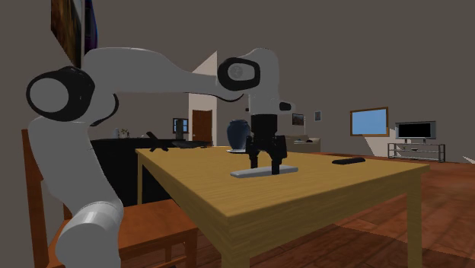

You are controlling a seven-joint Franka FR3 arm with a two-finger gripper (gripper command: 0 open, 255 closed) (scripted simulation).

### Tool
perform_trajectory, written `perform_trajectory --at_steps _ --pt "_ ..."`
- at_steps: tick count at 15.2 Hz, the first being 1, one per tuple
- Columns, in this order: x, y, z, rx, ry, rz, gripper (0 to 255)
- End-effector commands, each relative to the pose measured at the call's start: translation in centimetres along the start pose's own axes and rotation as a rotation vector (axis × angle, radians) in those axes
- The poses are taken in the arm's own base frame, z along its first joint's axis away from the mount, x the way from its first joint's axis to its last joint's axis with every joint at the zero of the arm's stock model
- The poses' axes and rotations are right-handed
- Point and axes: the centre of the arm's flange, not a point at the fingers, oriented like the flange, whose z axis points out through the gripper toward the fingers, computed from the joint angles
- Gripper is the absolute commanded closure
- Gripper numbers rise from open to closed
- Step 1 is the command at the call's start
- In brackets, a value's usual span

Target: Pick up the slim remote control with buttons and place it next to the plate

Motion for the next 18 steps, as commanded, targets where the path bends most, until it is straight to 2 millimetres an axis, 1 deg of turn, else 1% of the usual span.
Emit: perform_trajectory --at_steps 1,2,3,12,18 --pt "0.0 0.0 0.0 0.0 0.0 0.0 0" --pt "0.0 0.0 0.0 0.0 0.0 0.0 0" --pt "0.0 0.0 0.0 0.0 0.0 0.0 255" --pt "0.0 0.0 0.0 0.0 0.0 0.0 255" --pt "0.0 0.0 -3.2 0.0 0.0 0.0 255"
